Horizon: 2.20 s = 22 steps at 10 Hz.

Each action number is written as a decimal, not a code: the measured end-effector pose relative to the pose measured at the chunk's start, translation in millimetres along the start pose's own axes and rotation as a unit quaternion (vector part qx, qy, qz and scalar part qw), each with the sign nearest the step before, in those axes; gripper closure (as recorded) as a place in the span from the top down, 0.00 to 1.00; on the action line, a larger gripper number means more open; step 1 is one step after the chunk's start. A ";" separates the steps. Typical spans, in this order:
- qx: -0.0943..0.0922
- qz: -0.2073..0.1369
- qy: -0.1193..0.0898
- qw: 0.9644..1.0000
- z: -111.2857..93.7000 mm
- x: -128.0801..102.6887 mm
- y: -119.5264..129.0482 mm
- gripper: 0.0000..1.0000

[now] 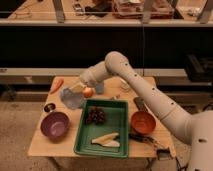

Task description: Wipe purple bowl with towel

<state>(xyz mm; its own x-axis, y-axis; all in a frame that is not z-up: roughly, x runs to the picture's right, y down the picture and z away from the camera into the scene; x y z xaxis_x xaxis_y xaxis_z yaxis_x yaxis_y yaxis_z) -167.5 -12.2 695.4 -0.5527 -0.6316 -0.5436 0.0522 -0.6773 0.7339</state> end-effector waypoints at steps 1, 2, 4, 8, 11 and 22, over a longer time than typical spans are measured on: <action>0.007 -0.017 -0.001 1.000 18.2 7.4 -6.8 0.00; 0.014 -0.036 -0.003 0.999 42.1 16.5 -14.4 0.00; 0.020 -0.080 -0.016 0.996 81.2 30.5 -27.9 0.00; -0.002 -0.135 -0.080 0.988 124.9 17.9 -33.2 0.00; -0.008 -0.130 -0.122 0.984 117.4 -22.4 -28.1 0.00; 0.069 -0.199 -0.185 0.960 157.2 -37.4 -89.0 0.00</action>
<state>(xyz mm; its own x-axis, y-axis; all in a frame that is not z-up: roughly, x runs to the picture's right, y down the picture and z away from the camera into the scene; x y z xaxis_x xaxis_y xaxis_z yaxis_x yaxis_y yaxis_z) -282.2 131.0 714.4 -0.7648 -0.1392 -0.6291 -0.3211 -0.7641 0.5595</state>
